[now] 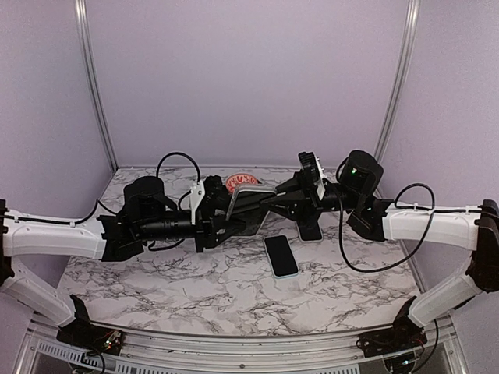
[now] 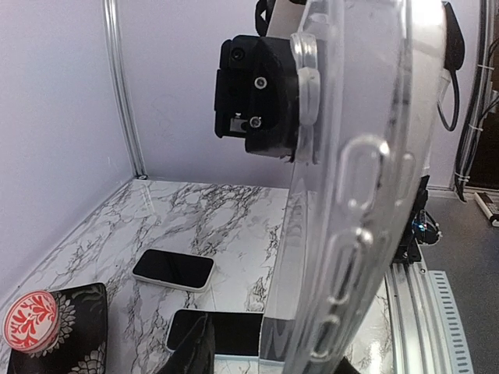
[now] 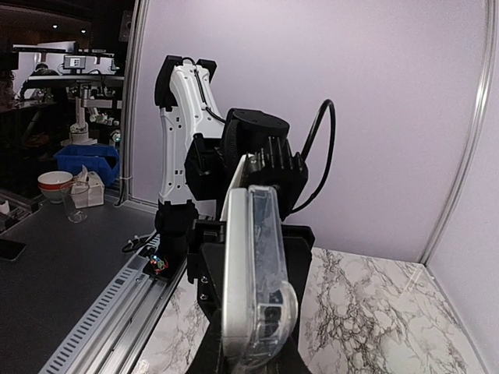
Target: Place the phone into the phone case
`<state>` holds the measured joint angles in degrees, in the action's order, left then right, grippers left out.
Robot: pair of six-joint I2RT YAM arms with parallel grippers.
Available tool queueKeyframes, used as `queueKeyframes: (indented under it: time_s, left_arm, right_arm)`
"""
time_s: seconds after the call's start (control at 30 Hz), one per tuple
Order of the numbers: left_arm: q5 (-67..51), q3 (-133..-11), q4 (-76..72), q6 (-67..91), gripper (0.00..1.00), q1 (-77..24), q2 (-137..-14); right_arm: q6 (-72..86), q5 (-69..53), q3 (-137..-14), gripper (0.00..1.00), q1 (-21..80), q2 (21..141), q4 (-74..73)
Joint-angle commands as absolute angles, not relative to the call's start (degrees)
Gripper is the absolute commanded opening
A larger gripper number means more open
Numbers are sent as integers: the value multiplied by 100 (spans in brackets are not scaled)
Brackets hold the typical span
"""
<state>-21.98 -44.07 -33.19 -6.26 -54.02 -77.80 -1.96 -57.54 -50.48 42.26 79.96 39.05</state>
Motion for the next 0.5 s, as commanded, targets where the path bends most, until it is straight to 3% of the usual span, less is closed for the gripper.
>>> queueKeyframes:
  time_s: [0.0, 0.07, 0.2, 0.3, 0.33, 0.47]
  left_arm:
    - [-2524, -4768, -3499, -623, 30, -5502, -8026]
    - [-2524, -4814, -3498, -649, 3, -5547, -8094]
    - [-2265, -4705, -3496, -774, 0, -5589, -7937]
    - [-1929, -4495, -3450, -1089, 0, -5598, -7739]
    - [-1813, -4438, -3365, -1253, 0, -5603, -7689]
    - [-1271, -4452, -2717, -2195, 0, -5738, -7633]
  right_arm:
    - [-140, -5775, -5354, 0, 4286, 7927, 4263]
    - [-107, -5789, -5361, 0, 4289, 7923, 4297]
    - [-587, -5756, -5381, 0, 4278, 7796, 3687]
    - [-1777, -5486, -5534, 49, 4273, 7565, 2190]
    - [-2272, -5304, -5659, 60, 4272, 7493, 1525]
    - [-3711, -4562, -6251, 72, 4300, 7337, -468]
